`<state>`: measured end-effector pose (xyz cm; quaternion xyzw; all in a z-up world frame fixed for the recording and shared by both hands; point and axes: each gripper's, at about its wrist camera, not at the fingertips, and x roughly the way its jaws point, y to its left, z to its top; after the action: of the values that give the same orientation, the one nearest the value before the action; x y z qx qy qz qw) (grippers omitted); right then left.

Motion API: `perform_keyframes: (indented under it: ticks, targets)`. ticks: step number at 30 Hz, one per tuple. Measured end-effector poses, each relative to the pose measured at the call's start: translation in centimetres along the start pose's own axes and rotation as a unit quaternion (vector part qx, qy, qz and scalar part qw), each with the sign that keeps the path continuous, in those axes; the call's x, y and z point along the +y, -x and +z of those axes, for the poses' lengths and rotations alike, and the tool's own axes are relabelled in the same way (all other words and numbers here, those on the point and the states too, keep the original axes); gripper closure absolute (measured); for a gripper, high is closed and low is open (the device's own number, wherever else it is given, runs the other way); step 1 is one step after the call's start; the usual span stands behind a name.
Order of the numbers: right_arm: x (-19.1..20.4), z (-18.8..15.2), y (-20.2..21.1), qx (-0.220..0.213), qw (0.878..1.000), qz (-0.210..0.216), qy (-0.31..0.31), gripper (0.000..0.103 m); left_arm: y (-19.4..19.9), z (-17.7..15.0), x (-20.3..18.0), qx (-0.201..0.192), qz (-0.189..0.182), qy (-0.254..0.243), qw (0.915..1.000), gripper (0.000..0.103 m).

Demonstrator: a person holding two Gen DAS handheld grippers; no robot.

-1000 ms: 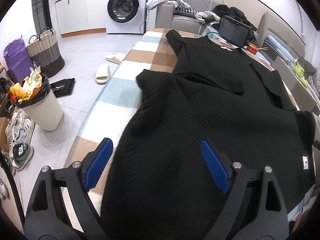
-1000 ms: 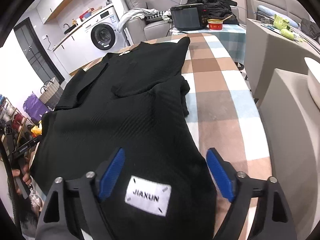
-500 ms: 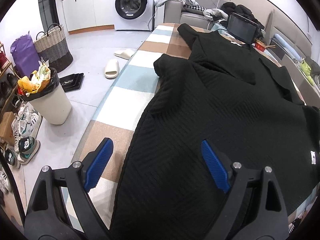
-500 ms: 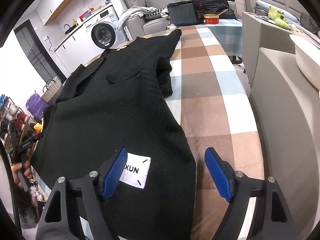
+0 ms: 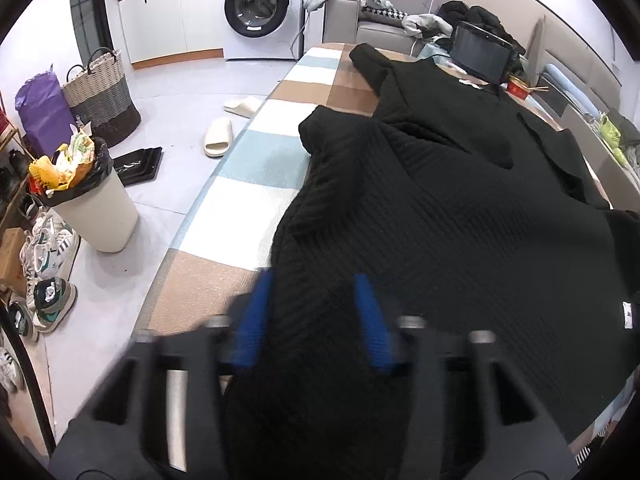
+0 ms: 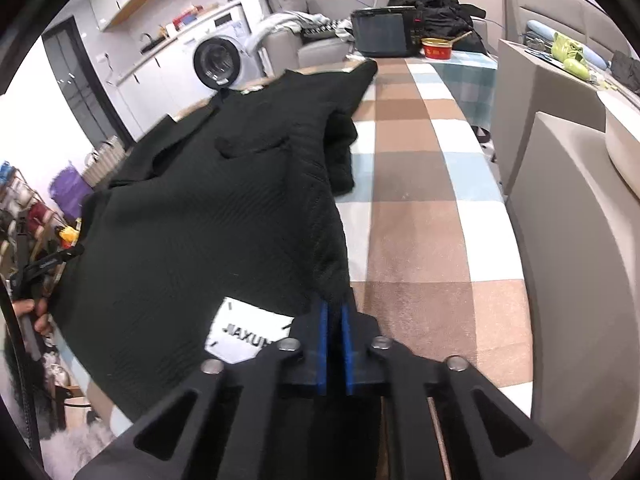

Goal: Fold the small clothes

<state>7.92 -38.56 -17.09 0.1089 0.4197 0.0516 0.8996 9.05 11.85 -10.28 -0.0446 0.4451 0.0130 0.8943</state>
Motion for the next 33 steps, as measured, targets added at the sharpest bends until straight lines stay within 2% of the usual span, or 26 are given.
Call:
perform_keyframes:
  ticks: [2,8,9,12,14,16,17,18,19,21,24,25,26,27,28,29,30,31,32,33]
  targets:
    - [-0.2,-0.1,0.8,-0.012,1.000,0.026,-0.011,0.098,0.5,-0.2,0.5,-0.007,-0.019,0.010,0.9998,0.095]
    - [-0.7,-0.4,3.9,-0.065,0.989,0.130,-0.040,0.098,2.5,-1.3,1.3,-0.026,-0.049,0.014,0.9984,0.097]
    - [-0.7,-0.5,4.1,-0.067,0.989,0.128,-0.039,0.098,2.7,-1.4,1.4,-0.026,-0.050,0.013,0.9983,0.097]
    - [-0.6,-0.4,3.2,-0.040,0.996,0.076,-0.031,0.098,3.1,-1.9,1.6,-0.015,-0.063,0.012,0.9979,0.096]
    - [-0.7,-0.4,2.3,-0.019,0.998,0.057,-0.036,0.098,2.9,-2.1,1.3,-0.006,-0.048,0.006,0.9988,0.092]
    - [-0.8,-0.5,1.6,-0.007,0.998,0.050,-0.039,0.096,2.6,-2.2,1.1,0.005,-0.029,0.002,0.9996,0.075]
    - [-0.8,-0.6,1.5,-0.004,0.998,0.048,-0.038,0.094,2.4,-2.3,1.0,0.007,-0.023,0.001,0.9997,0.060]
    - [-0.8,-0.7,1.4,-0.002,0.998,0.043,-0.035,0.090,2.3,-2.3,0.9,0.006,-0.020,-0.001,0.9998,0.053]
    - [-0.8,-0.8,1.4,-0.001,0.999,0.041,-0.033,0.087,2.2,-2.3,0.8,0.005,-0.019,-0.003,0.9998,0.053]
    - [-0.9,-0.9,1.2,0.003,0.999,0.040,-0.032,0.072,1.8,-2.3,0.5,0.007,-0.011,-0.010,0.9999,0.052]
    - [-0.9,-1.3,1.1,0.007,0.999,0.038,-0.028,0.061,1.5,-2.1,0.2,0.002,-0.001,-0.018,0.9998,0.051]
    - [-0.9,-1.3,1.0,0.009,0.999,0.038,-0.025,0.060,1.4,-2.1,0.2,0.003,-0.004,-0.017,0.9998,0.051]
    - [-0.8,-1.4,0.9,0.011,0.999,0.038,-0.021,0.060,1.4,-2.0,0.2,0.002,-0.007,-0.018,0.9998,0.057]
    - [-0.6,-1.6,0.8,0.014,0.999,0.038,-0.014,0.060,1.4,-2.0,0.2,0.000,-0.016,-0.019,0.9997,0.076]
    - [-0.4,-1.7,0.6,0.014,0.999,0.033,-0.005,0.060,1.5,-2.0,0.1,-0.002,-0.027,-0.021,0.9994,0.086]
    - [0.1,-1.9,0.4,0.012,0.999,0.026,0.016,0.065,1.5,-2.0,-0.1,-0.002,-0.039,-0.024,0.9990,0.096]
    - [0.6,-2.1,0.5,0.010,0.999,0.023,0.033,0.082,1.7,-2.0,-0.2,-0.006,-0.040,-0.026,0.9988,0.096]
    - [1.1,-2.4,0.5,0.007,0.998,0.021,0.051,0.092,2.1,-2.1,-0.4,-0.015,-0.039,-0.030,0.9987,0.097]
    - [1.3,-2.5,0.6,0.004,0.998,0.021,0.059,0.097,2.5,-2.2,-0.5,-0.023,-0.041,-0.034,0.9983,0.097]
    - [1.5,-2.7,1.0,-0.004,0.997,0.031,0.065,0.098,3.0,-2.2,-0.6,-0.031,-0.045,-0.037,0.9978,0.097]
